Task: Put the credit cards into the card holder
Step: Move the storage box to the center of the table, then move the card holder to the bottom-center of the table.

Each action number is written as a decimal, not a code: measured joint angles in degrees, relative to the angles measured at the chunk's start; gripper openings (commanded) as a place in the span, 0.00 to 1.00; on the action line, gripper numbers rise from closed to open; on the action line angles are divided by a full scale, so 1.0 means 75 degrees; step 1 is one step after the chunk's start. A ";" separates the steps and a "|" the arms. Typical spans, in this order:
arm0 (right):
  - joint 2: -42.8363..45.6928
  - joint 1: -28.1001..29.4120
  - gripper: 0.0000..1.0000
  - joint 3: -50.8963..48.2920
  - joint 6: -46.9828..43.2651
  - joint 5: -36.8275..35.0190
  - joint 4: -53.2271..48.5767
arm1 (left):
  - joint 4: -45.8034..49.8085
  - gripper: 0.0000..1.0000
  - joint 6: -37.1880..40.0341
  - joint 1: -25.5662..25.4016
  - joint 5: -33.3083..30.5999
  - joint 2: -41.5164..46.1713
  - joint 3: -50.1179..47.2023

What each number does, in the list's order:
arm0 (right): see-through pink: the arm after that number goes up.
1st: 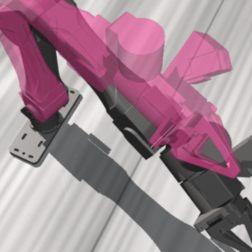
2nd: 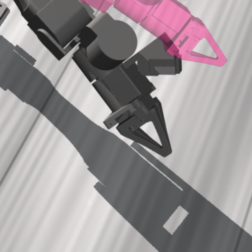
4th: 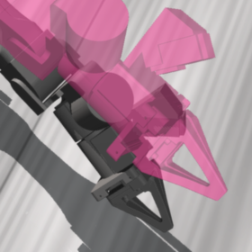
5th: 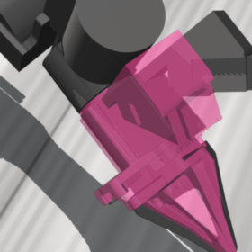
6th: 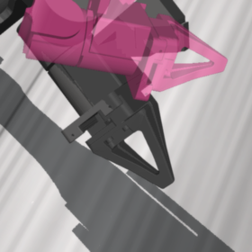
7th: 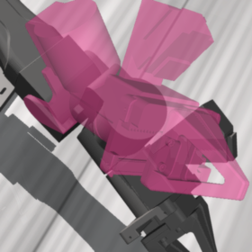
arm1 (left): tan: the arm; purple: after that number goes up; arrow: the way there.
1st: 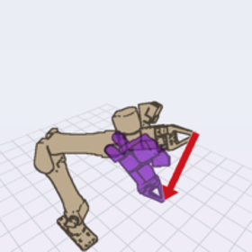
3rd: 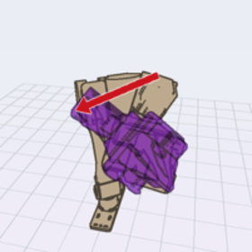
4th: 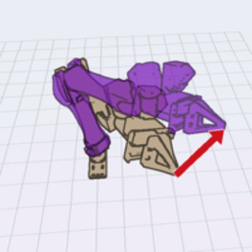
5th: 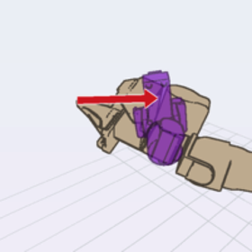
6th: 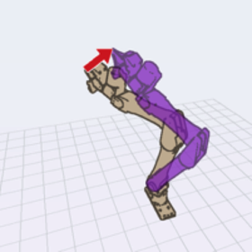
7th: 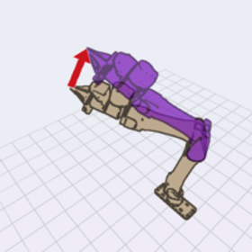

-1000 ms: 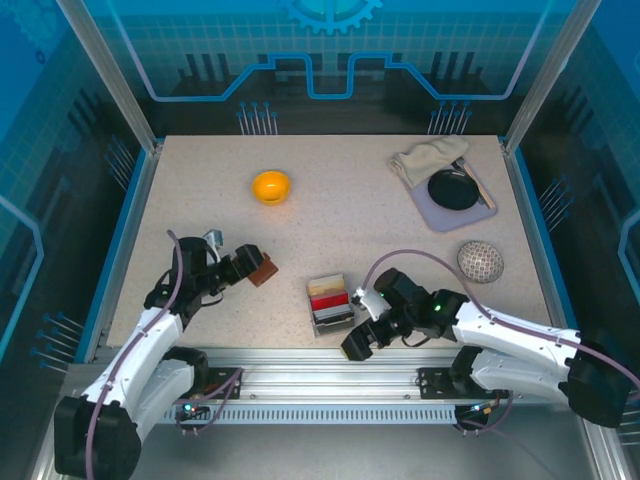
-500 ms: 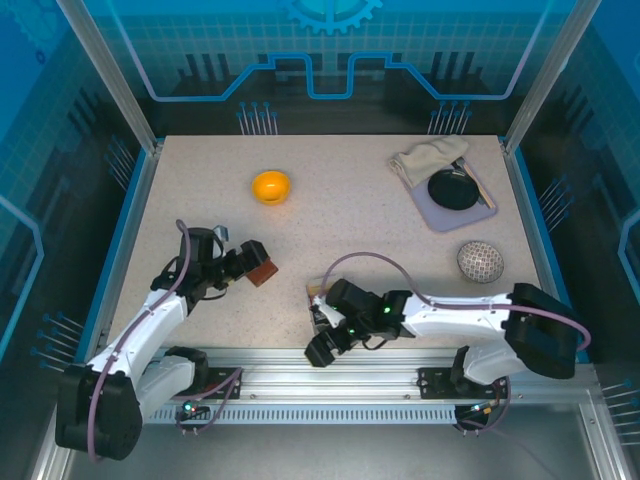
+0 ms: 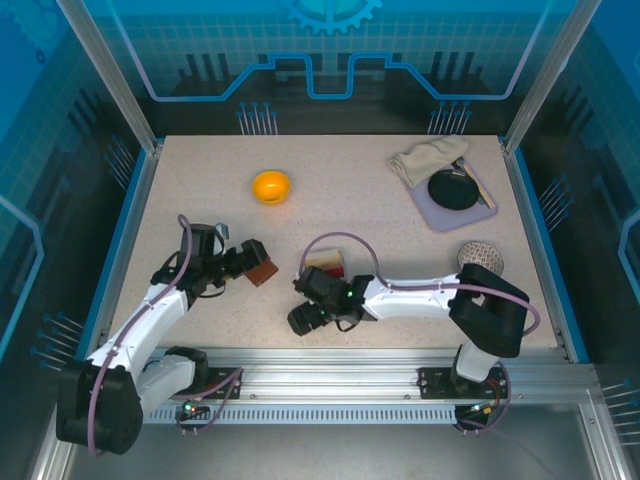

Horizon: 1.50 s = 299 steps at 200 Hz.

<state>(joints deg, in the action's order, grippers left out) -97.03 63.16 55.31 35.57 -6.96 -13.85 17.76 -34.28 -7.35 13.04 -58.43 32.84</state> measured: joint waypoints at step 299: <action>0.0740 -0.2774 0.69 0.0265 -0.0941 0.1475 -0.0554 | -0.0481 0.83 0.0192 -0.0309 0.1017 -0.4205 0.1798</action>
<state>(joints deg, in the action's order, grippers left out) -91.48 42.35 57.30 28.51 4.10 -18.00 14.15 -32.84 -9.67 20.67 -89.97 46.33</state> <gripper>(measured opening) 0.698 0.834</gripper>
